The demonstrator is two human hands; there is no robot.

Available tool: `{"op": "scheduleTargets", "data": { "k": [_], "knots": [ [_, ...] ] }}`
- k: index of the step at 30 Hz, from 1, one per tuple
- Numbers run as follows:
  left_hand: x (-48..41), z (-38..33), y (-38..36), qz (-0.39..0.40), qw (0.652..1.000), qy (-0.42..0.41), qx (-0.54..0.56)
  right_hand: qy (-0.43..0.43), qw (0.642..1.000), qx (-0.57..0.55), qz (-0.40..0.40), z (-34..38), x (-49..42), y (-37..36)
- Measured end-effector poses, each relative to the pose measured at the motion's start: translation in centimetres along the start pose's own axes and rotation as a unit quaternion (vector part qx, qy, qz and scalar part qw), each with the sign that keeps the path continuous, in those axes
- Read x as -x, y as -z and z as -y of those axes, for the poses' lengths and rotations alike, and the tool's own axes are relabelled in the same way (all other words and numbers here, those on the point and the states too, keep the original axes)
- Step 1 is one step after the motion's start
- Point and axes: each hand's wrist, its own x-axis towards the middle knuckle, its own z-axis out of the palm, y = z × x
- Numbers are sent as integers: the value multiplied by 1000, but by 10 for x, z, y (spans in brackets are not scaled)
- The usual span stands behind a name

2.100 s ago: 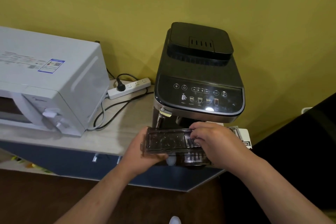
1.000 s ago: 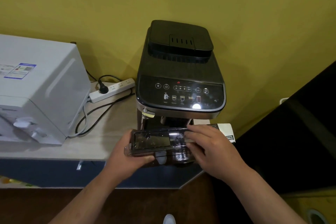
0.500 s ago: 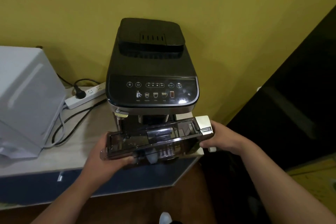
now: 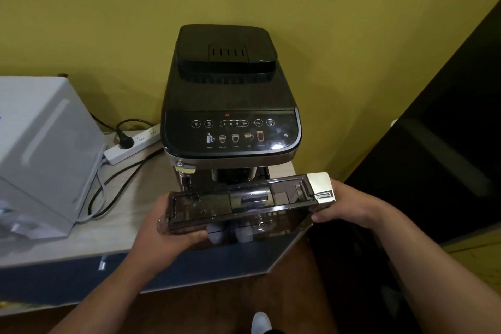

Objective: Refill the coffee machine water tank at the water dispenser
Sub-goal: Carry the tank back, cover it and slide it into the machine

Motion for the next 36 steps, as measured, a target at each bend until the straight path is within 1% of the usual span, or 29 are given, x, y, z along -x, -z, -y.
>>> {"op": "scheduleTargets", "data": {
  "k": [2, 7, 10, 14, 18, 21, 23, 26, 28, 30, 33, 34, 36],
  "knots": [
    [4, -2, -2, 13, 1000, 0, 5, -3, 1000, -21, -3, -6, 16, -1],
    [7, 2, -13, 56, 998, 14, 26, -3, 1000, -29, -9, -32, 52, -5],
    [8, -5, -26, 87, 995, 11, 42, 1, 999, -46, -8, -44, 72, -5],
    [10, -14, -40, 104, 993, 0, 50, 9, 998, -52, -20, -58, 95, 1],
    [17, -23, -62, 83, 996, 24, 36, 26, 996, -64, -56, -71, 123, 3],
    [27, -38, -87, 44, 998, 34, -15, 36, 993, -67, -86, -81, 146, 4],
    [34, -48, -104, 18, 999, 30, -29, 38, 992, -58, -110, -87, 157, 2],
    [38, -53, -128, -6, 999, 40, -17, 21, 986, -56, -157, -102, 169, -5],
    [36, -54, -139, -9, 999, 46, -7, -2, 981, -54, -187, -113, 173, -10],
    [31, -54, -148, 3, 998, 53, 31, -26, 974, -68, -213, -120, 176, -17],
    [23, -66, -162, 3, 985, 76, 158, -31, 963, -108, -244, -121, 178, -33],
    [20, -71, -166, -6, 979, 80, 185, -30, 960, -116, -253, -121, 178, -40],
    [12, -80, -172, -26, 976, 81, 202, -31, 956, -132, -262, -122, 177, -53]
  ]
}}
